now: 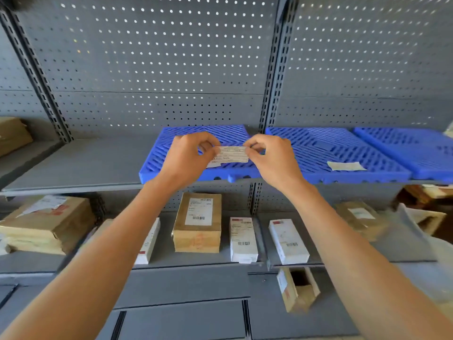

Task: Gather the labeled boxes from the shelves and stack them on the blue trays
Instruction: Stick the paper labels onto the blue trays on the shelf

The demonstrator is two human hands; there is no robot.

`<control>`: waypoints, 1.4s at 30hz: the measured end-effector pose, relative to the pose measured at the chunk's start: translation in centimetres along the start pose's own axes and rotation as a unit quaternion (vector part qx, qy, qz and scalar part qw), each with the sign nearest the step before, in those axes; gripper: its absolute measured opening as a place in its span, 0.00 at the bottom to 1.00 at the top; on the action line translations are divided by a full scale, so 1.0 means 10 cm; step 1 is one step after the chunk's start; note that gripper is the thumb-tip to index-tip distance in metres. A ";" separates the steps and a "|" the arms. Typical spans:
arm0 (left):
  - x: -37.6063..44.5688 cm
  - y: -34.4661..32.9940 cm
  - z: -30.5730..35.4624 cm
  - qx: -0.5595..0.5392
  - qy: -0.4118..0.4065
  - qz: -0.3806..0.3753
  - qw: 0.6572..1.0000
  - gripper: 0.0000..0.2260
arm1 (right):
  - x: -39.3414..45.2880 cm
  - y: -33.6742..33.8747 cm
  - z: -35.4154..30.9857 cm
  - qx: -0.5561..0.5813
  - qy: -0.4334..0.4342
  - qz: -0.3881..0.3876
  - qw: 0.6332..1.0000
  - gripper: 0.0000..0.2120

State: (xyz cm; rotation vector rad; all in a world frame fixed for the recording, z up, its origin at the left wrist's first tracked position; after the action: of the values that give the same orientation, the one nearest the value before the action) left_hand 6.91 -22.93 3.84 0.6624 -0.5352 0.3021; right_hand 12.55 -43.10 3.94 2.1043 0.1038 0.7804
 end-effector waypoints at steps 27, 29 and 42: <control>0.42 -3.59 2.09 -0.057 -0.063 -0.185 0.979 0.03 | -1.33 2.29 3.06 -0.081 -0.198 0.135 0.967 0.05; 0.55 -3.74 2.13 -0.062 -0.070 -0.185 0.978 0.03 | -1.26 2.36 3.21 -0.079 -0.201 0.145 0.966 0.05; 1.11 -4.62 2.29 -0.077 -0.059 -0.159 0.983 0.08 | -0.82 2.73 4.19 -0.095 -0.174 0.128 0.972 0.07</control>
State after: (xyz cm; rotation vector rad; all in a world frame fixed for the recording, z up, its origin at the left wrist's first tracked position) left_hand 27.31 -71.55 2.01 0.6071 -0.5494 -0.0789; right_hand 24.19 -92.39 2.54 2.0591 -0.4237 0.5314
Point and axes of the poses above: each hand's wrist, its own x-axis towards the middle knuckle, its own y-axis out of the back of the hand, z = x × y, the point moved 2 cm from there along x, towards the middle knuckle, and after that the axes turned 11 degrees about -x, right-handed, at the moved point
